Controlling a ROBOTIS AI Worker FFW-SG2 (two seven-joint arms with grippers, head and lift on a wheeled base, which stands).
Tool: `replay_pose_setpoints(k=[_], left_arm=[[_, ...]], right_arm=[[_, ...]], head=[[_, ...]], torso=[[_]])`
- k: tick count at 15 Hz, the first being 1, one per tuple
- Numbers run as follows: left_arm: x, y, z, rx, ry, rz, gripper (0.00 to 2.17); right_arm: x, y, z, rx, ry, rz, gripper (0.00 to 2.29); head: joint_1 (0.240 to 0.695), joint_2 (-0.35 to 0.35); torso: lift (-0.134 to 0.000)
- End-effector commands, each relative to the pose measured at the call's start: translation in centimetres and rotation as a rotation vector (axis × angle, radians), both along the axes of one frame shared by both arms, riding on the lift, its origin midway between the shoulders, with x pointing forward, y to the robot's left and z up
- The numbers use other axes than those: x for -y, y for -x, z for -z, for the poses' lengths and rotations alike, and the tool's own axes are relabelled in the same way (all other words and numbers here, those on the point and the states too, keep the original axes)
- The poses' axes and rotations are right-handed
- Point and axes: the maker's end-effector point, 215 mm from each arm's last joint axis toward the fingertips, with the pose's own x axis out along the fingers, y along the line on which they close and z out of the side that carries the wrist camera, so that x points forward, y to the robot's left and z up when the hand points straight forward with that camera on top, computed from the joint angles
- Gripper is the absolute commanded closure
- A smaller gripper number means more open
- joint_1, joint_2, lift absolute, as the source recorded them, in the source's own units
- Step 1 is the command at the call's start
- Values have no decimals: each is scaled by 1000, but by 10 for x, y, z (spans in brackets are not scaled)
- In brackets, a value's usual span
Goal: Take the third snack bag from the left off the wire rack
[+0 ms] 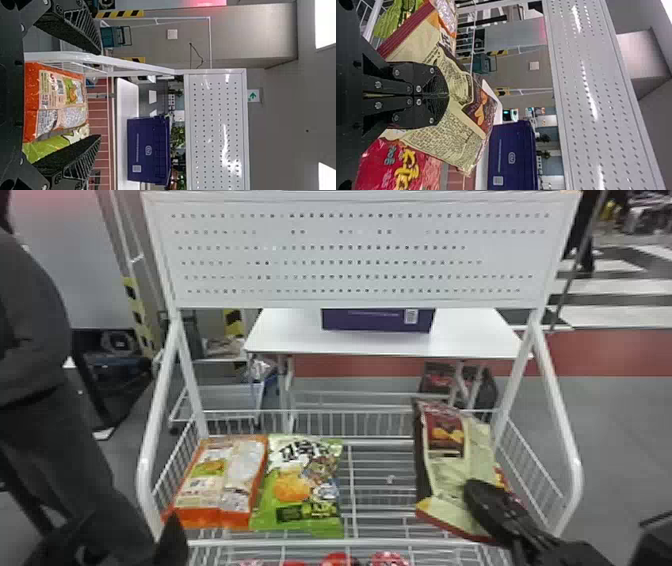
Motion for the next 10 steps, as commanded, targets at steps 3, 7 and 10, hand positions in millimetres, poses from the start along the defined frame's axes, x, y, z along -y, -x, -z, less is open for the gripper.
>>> replay_pose_setpoints(k=[3,7,10], left_arm=[[-2,-2,2,1,-1,-4,147],[0,-3,3,1,5,-1,147],[1,-1,3,1,8,-1,147]], right_arm=[[80,40,-14,60,-5,124,2240],[108,55,-14,53,9,168,2240],[106,55,-18,62,10,165,2243]], head=[[499,0],[499,0],[499,0]], torso=[[0],[0],[0]])
